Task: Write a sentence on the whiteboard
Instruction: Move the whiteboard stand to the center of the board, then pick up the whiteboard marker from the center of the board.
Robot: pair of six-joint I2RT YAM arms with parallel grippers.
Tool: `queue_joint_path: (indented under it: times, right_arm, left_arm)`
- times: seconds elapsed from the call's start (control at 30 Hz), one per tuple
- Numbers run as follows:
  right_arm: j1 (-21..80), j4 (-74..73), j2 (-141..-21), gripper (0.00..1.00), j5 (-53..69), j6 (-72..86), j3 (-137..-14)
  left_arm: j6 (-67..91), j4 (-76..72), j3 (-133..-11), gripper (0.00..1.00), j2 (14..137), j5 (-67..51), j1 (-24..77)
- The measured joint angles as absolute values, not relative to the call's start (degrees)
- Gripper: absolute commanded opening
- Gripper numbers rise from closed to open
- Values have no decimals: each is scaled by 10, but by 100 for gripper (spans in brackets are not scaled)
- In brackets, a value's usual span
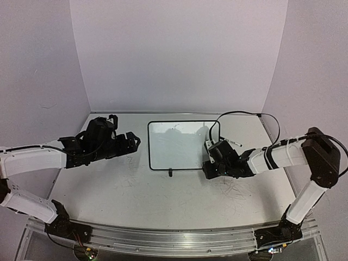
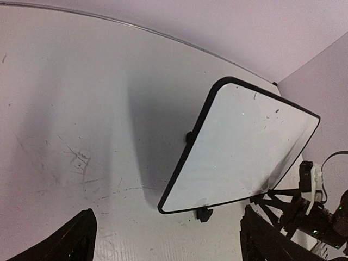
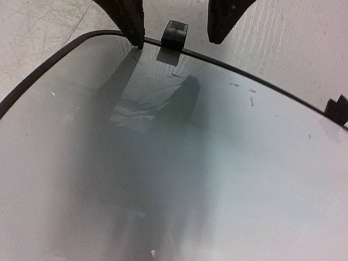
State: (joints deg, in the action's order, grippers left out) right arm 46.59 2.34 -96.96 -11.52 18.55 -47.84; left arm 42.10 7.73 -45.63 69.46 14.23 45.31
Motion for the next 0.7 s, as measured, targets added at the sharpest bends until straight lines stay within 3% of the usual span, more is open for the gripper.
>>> queue_joint_path:
  times: [0.17,0.27,0.47,0.7]
  right_arm:
    - [462,-10,-878,79,-123,199,-477]
    - [436,-24,-816,98,-123,204,-472]
    - [292,-36,-739,98,-134,206,-466]
    - [232,-51,-848,98,-112,180,-532]
  left_arm:
    - [440,60,-461,64,756,110,447]
    - [449,70,-480,60,796,119,443]
    - [453,88,-555,54,890,148,437]
    - [443,106,-617,51,1000,172,435]
